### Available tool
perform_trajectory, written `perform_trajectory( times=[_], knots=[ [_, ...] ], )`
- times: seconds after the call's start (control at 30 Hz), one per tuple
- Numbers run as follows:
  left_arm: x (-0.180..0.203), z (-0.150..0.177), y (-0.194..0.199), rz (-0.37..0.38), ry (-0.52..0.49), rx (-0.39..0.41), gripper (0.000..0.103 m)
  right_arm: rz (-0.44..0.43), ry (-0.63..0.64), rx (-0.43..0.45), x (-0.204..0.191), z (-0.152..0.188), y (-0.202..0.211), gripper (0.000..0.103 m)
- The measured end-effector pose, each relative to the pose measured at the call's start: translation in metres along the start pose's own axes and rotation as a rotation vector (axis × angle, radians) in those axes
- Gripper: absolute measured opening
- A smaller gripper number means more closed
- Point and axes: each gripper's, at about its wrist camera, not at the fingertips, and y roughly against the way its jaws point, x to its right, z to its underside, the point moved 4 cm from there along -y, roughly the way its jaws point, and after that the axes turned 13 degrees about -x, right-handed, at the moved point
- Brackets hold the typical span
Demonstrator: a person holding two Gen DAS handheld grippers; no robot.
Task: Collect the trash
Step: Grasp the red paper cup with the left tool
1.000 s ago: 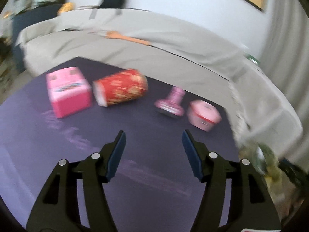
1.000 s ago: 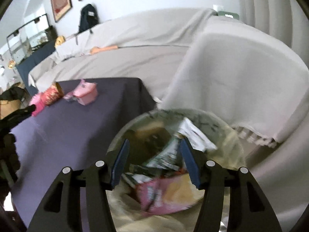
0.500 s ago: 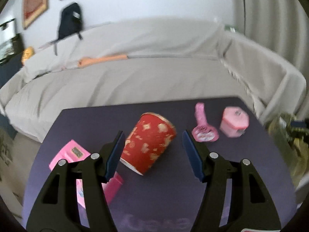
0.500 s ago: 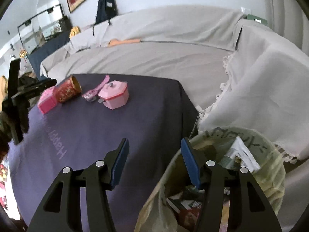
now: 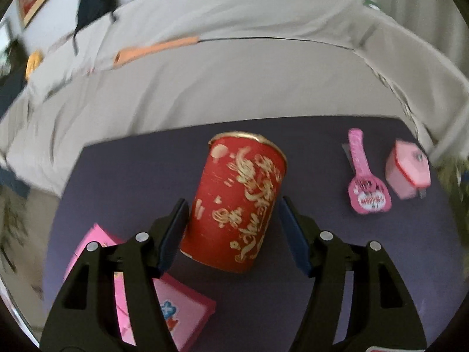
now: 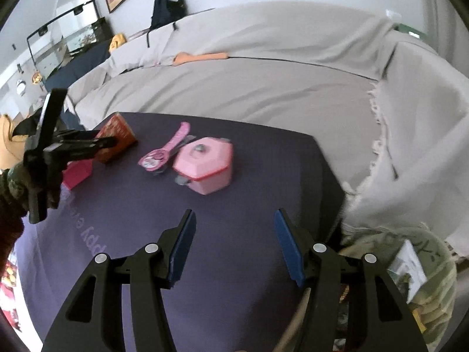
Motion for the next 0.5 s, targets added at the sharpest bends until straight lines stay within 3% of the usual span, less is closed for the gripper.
perform_trajectory(
  times=[0.13, 0.27, 0.5],
  knots=[
    [-0.006, 0.007, 0.009, 0.094, 0.133, 0.013, 0.054, -0.015, 0.042, -0.009, -0.026, -0.003, -0.007, 0.053],
    [0.001, 0.034, 0.053, 0.203, 0.203, 0.094, 0.054, -0.006, 0.129, -0.008, -0.063, -0.005, -0.014, 0.053],
    [-0.009, 0.106, 0.092, 0.135, 0.350, 0.087, 0.055, -0.066, 0.126, 0.009, -0.114, -0.024, -0.042, 0.053]
  ],
)
